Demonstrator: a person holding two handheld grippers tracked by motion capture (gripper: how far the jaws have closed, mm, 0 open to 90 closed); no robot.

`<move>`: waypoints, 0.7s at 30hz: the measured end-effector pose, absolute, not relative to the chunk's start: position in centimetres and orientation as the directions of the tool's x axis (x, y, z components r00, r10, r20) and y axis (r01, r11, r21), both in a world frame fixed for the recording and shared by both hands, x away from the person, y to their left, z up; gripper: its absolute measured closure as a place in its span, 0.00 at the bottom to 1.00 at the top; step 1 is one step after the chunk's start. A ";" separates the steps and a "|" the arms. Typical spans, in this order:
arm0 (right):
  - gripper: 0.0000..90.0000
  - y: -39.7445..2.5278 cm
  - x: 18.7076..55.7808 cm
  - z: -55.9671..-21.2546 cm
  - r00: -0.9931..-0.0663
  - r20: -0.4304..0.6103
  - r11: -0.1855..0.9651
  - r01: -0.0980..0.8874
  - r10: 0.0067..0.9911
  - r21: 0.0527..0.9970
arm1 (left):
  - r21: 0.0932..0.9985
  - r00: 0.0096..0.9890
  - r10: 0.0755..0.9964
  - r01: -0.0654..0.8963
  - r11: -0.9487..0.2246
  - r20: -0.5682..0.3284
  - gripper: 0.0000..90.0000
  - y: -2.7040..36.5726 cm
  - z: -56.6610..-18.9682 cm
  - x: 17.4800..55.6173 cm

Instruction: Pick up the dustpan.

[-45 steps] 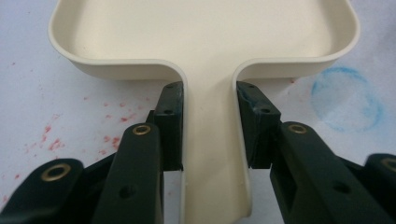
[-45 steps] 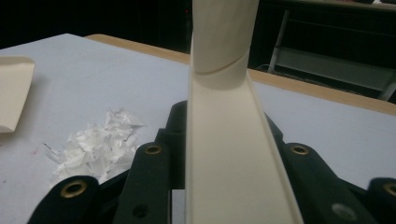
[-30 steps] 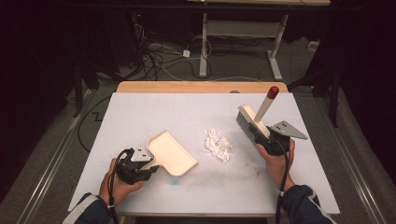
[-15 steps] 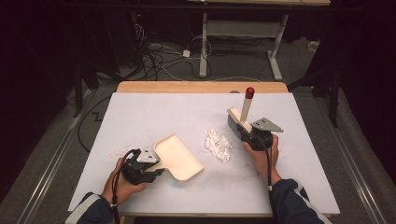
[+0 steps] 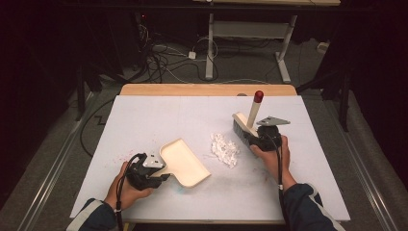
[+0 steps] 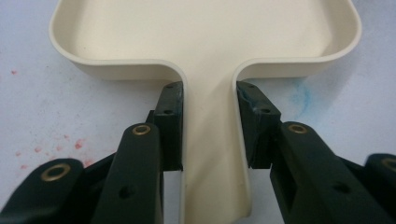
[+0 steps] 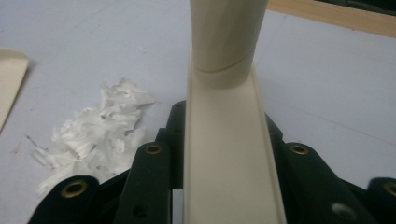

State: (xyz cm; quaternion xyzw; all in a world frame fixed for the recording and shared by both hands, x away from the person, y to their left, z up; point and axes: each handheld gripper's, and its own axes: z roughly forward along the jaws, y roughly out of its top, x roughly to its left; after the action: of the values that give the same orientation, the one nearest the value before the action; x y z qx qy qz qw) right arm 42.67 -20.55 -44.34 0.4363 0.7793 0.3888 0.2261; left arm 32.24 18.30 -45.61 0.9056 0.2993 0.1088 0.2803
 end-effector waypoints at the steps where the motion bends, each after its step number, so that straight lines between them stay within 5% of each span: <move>1: 0.75 -20.4 42.6 -44.3 -0.526 -0.020 0.330 0.502 0.850 0.800 | 0.573 0.797 0.604 0.481 -0.663 0.030 0.71 18.3 -45.6 32.4; 21: 0.75 -20.9 43.1 -45.1 -0.502 -0.062 0.306 0.420 0.863 0.854 | 0.580 0.805 0.593 0.488 -0.652 -0.011 0.71 18.0 -45.9 33.8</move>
State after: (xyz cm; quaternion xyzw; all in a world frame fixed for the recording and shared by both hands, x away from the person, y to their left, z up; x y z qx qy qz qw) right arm 43.07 -20.91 -45.09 0.4208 0.7622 0.4124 0.2681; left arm 33.80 17.98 -45.93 0.9044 0.2989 0.0899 0.2910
